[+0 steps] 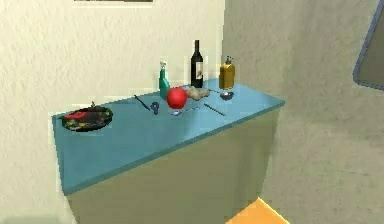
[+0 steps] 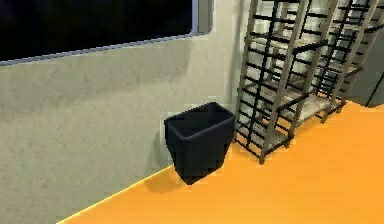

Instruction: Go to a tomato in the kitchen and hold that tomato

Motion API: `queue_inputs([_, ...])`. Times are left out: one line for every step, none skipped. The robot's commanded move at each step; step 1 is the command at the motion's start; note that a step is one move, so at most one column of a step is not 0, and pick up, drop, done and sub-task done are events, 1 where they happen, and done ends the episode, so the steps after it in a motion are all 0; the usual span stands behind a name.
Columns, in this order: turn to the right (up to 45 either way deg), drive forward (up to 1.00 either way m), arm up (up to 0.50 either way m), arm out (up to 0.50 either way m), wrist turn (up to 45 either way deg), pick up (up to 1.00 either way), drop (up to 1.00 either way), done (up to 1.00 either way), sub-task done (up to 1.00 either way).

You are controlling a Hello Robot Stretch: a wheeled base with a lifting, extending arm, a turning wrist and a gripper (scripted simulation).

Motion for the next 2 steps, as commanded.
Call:
queue_inputs([21.0, 0.0, 0.0, 0.0, 0.0, 0.0, 0.0, 0.0, 0.0])
queue_inputs([3.0, 0.0, 0.0, 0.0, 0.0, 0.0, 0.0, 0.0, 0.0])
